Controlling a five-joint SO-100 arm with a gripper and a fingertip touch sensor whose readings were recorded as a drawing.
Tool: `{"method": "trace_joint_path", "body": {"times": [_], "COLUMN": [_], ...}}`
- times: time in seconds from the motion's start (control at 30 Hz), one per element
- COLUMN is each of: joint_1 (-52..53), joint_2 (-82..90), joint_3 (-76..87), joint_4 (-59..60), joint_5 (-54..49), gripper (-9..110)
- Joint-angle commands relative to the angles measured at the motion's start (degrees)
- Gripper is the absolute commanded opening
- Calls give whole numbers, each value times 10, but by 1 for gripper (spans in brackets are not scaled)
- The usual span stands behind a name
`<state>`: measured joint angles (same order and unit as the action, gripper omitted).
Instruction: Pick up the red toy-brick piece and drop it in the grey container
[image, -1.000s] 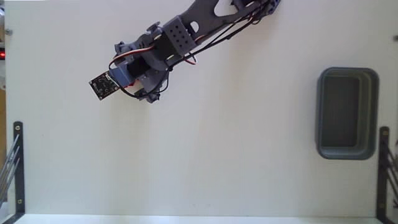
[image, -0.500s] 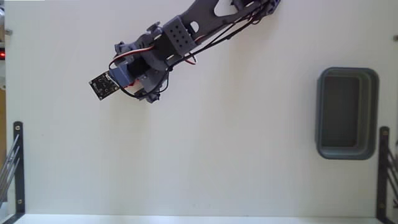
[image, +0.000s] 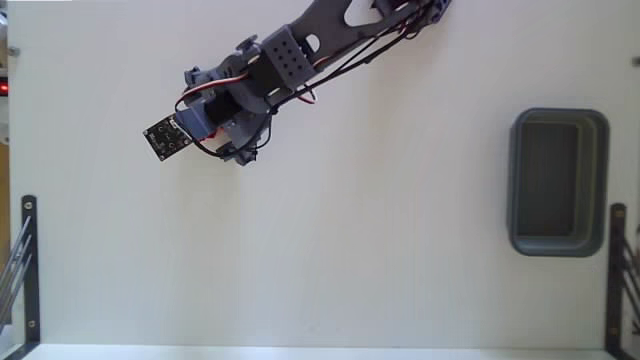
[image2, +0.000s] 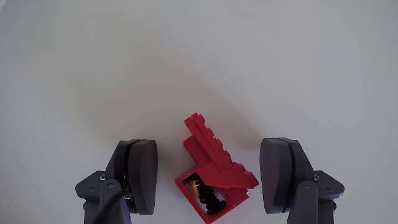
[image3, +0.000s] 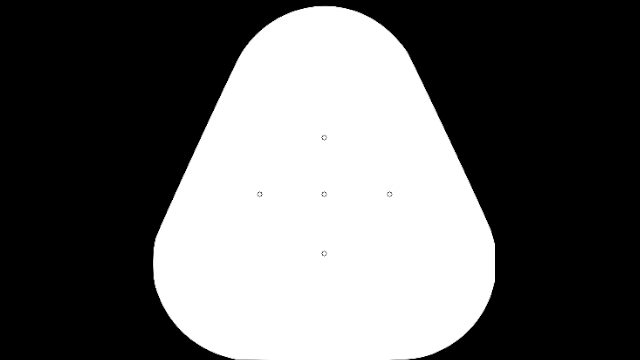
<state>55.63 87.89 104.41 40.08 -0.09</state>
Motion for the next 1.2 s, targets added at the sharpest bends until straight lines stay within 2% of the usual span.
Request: {"method": "trace_joint_path", "body": {"times": [0.0, 1.17], "joint_1": [7, 7], "joint_2": [15, 15], "joint_3": [-1, -1], "joint_4": [-6, -6], "joint_5": [1, 1], "gripper": [101, 91]}}
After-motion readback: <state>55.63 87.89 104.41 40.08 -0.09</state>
